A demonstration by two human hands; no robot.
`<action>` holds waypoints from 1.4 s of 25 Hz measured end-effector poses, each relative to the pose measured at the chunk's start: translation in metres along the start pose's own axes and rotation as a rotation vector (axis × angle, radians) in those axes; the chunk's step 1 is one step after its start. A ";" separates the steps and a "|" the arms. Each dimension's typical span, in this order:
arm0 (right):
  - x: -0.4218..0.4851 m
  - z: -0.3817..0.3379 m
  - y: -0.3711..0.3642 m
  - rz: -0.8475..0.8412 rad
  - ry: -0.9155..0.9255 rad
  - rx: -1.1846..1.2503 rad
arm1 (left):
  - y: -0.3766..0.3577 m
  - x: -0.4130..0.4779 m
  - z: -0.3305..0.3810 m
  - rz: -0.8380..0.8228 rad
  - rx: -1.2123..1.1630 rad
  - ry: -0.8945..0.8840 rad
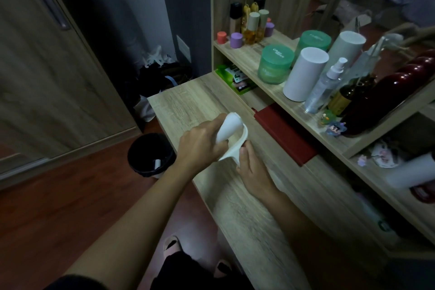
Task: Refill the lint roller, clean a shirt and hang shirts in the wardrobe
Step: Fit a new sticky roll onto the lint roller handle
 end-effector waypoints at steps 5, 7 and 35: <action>-0.018 0.011 -0.003 0.137 0.009 0.065 | 0.016 0.009 -0.005 -0.181 -0.085 -0.048; -0.021 0.016 -0.002 0.183 -0.018 0.068 | 0.040 0.017 -0.026 0.084 -0.107 0.117; 0.253 -0.177 -0.240 0.164 0.105 0.043 | 0.269 -0.016 -0.344 0.401 0.060 0.086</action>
Point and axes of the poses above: each hand's wrist, its own x-axis towards the middle knuckle, its own y-axis out of the back of the hand, z = x × y, the point moved 4 cm from there along x, towards the middle knuckle, and after that the axes turned 11 degrees about -z, right-handed, at the moved point
